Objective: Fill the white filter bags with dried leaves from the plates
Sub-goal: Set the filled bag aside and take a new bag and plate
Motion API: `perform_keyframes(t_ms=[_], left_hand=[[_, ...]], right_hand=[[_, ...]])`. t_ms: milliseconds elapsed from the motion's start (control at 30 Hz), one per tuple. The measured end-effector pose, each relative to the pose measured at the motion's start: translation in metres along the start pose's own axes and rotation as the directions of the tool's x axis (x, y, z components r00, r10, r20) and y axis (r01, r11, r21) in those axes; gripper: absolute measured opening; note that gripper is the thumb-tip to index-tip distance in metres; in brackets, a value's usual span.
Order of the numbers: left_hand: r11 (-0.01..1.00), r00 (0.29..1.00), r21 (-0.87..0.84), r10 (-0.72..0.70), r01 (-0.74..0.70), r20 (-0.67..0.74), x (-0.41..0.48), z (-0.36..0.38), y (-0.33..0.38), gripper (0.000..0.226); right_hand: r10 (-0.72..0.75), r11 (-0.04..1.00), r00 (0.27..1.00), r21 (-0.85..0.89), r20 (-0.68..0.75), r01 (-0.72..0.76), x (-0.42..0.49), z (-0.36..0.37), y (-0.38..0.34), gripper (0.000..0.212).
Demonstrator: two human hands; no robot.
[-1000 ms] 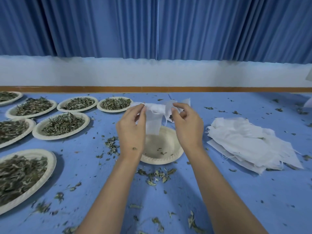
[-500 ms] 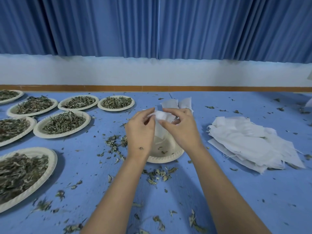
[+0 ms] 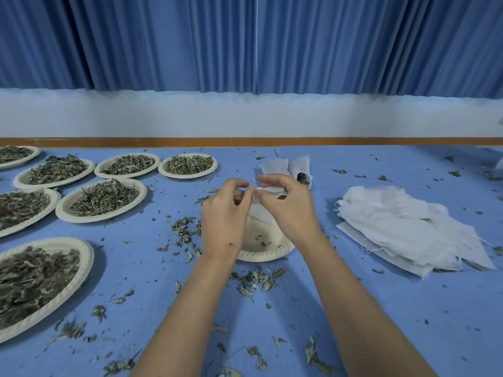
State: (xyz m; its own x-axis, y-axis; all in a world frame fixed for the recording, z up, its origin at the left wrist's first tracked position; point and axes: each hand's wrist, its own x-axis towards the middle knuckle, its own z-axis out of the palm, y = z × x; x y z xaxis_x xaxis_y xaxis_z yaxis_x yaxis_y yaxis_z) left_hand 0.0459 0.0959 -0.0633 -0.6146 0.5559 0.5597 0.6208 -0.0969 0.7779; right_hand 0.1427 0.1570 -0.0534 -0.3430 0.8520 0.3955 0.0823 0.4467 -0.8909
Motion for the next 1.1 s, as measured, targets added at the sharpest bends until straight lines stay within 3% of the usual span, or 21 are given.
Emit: perform_keyframes(t_ms=[167, 233, 333, 467, 533, 600, 667, 767, 833, 900, 967, 1100], left_hand=[[0.983, 0.981, 0.129, 0.108, -0.13, 0.163, -0.002, 0.002, -0.003, 0.025], [0.971, 0.982, 0.189, 0.123, -0.149, 0.143, -0.003, 0.004, -0.004, 0.027], [0.985, 1.0, 0.172, 0.0, -0.005, 0.028, 0.0, 0.002, -0.006, 0.027], [0.982, 0.989, 0.116, -0.148, 0.151, -0.029, 0.005, -0.001, -0.008, 0.02], [0.959, 0.961, -0.061, -0.277, 0.275, -0.026, 0.007, -0.001, -0.005, 0.011], [0.848, 0.898, -0.303, -0.435, 0.435, 0.07, 0.011, -0.001, -0.001, 0.006], [0.677, 0.813, -0.453, -0.512, 0.581, 0.277, 0.015, -0.005, 0.003, 0.01], [0.31, 0.654, -0.58, -0.452, 0.753, 0.607, 0.017, -0.011, 0.008, 0.01], [0.138, 0.575, -0.566, -0.348, 0.813, 0.741, 0.015, -0.013, 0.008, 0.004], [0.067, 0.55, -0.555, -0.284, 0.829, 0.785, 0.015, -0.014, 0.008, 0.01], [0.058, 0.558, -0.567, -0.287, 0.822, 0.779, 0.016, -0.016, 0.006, 0.011], [-0.032, 0.562, -0.604, -0.33, 0.796, 0.758, 0.019, -0.017, 0.002, 0.019]], right_hand=[[-0.037, 0.996, 0.988, -0.089, -0.151, 0.024, 0.003, -0.001, 0.005, 0.019], [-0.096, 0.979, 0.983, -0.195, -0.155, 0.065, 0.003, 0.0, 0.006, 0.017], [-0.158, 0.93, 0.983, -0.349, -0.094, 0.116, 0.002, -0.002, 0.01, 0.022], [-0.113, 0.933, 0.973, -0.359, -0.204, 0.033, 0.001, -0.002, 0.012, 0.023], [-0.098, 0.924, 0.961, -0.383, -0.257, -0.008, 0.0, 0.002, 0.013, 0.014], [-0.053, 0.932, 0.957, -0.357, -0.286, -0.055, 0.0, 0.001, 0.012, 0.004], [0.033, 0.97, 0.954, -0.219, -0.299, -0.102, 0.002, -0.002, 0.01, 0.003], [0.242, 0.97, 0.936, 0.105, -0.258, -0.221, 0.005, -0.005, 0.004, 0.007], [0.39, 0.886, 0.905, 0.339, -0.17, -0.318, 0.006, -0.006, -0.002, 0.009], [0.491, 0.764, 0.869, 0.511, -0.064, -0.394, 0.008, -0.008, -0.009, 0.009], [0.54, 0.637, 0.839, 0.617, 0.07, -0.462, 0.01, -0.01, -0.014, 0.009], [0.544, 0.396, 0.745, 0.664, 0.386, -0.634, 0.009, -0.01, -0.018, 0.03]])
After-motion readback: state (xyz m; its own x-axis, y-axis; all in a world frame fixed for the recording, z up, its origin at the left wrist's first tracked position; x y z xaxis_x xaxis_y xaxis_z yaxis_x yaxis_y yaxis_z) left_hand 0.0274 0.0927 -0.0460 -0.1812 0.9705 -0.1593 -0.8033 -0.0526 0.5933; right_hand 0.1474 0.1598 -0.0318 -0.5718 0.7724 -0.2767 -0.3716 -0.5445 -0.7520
